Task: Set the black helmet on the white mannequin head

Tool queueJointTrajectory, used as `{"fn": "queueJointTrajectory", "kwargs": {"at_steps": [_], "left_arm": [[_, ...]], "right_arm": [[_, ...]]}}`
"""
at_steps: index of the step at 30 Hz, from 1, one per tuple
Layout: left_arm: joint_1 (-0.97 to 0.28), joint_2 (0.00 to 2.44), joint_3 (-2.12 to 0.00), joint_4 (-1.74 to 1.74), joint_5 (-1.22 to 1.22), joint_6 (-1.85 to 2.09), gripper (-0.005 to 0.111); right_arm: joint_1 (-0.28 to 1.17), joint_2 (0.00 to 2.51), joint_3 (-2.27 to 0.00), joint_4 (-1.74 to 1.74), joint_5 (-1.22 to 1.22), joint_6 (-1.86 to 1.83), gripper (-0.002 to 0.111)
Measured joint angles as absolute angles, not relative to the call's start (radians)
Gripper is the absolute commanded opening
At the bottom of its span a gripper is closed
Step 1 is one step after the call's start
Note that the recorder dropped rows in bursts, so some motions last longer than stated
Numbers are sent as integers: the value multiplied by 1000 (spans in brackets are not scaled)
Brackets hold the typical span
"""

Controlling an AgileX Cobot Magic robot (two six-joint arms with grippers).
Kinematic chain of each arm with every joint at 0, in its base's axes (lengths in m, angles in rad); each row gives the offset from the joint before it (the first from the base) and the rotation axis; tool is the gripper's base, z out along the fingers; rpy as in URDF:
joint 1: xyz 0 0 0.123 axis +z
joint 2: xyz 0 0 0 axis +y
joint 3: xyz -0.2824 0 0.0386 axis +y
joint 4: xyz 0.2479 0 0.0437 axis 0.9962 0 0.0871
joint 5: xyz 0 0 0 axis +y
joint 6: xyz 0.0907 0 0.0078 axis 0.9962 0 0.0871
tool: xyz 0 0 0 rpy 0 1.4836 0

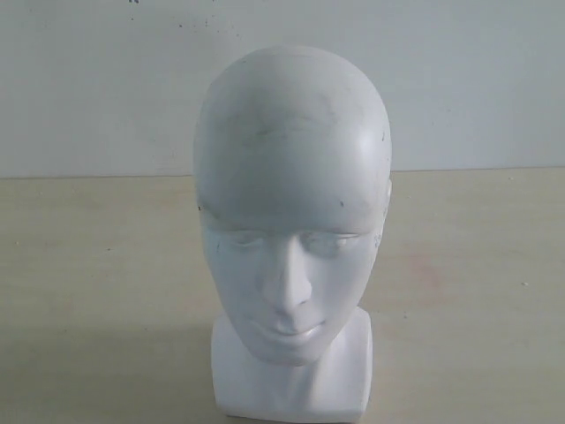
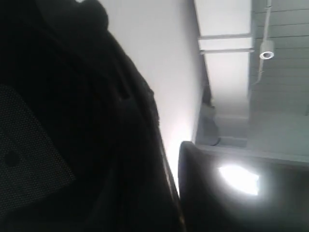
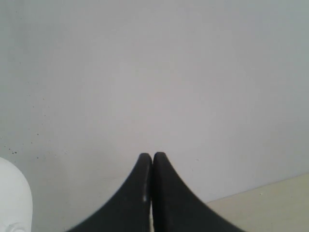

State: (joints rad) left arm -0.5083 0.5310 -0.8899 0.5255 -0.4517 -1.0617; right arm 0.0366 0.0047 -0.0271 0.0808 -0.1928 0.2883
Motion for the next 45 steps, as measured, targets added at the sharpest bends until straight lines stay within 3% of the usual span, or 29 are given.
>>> {"fn": "queueJointTrajectory", "kwargs": {"at_steps": [6,15,30,45], "left_arm": [[-509,559,-833,507,-745,-1267,4],[-509,812,-781,379,-1119,-1521,4],[-509,1101,-869,358,-1108,-1643,4],[-509,1152,-976,433,-1138,-1683,4]], "right_arm": [[37,5,-27,81,-193,288,0],[37,5,-27,81,-193,288,0],[37,5,-27,81,-266,288,0],[37,5,-27,94,-351,337,0]]}}
